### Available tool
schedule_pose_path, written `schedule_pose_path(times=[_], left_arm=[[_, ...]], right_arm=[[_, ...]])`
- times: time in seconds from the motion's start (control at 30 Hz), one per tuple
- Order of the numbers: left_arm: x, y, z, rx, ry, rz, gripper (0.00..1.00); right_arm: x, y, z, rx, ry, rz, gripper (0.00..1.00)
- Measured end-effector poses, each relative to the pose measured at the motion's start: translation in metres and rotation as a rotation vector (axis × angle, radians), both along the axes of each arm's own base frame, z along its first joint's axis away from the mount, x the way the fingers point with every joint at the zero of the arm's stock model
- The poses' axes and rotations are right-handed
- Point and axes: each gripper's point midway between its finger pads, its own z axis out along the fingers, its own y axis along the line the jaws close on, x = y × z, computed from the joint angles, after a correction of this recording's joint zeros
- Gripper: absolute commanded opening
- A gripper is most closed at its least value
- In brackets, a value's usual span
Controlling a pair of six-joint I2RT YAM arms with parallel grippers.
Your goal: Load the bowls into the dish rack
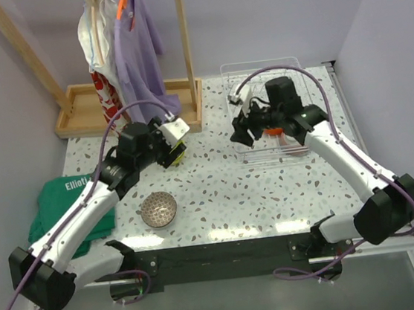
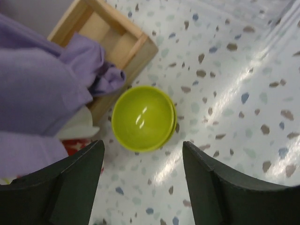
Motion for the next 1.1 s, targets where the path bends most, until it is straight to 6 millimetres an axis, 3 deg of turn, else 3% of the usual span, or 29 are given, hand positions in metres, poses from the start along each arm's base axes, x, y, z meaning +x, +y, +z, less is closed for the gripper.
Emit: schedule_pose_path(times=[0.1,0.23,0.33,0.5,0.77,1.1], left_arm=[[-0.02,0.038,-0.028,0.047,0.051,0.057,0.75],[-0.045,0.079,-0.047,0.078,0.068,0.137,0.78],[-0.056,0.097,-0.048,0.068,0.061,0.178,0.79],[-0.056,0.13,-0.044,0.05,0.043,0.296,0.79],[-0.055,0.156,-0.043,0.018,0.057,0.41,0.79],[-0.052,0.163,-0.047,-0.019,0.084,0.448,0.79]], right_arm=[[-0.015,0.025,-0.01,-0.008,0.03,0.083,0.6],[-0.014,0.053,-0.036,-0.069,0.07,0.141,0.59],[-0.001,0.08,-0.056,-0.133,0.073,0.182,0.58],[0.013,0.13,-0.079,-0.2,0.048,0.264,0.57],[0.027,0.178,-0.109,-0.251,0.017,0.299,0.56],[0.029,0.206,-0.142,-0.295,0.012,0.321,0.55]])
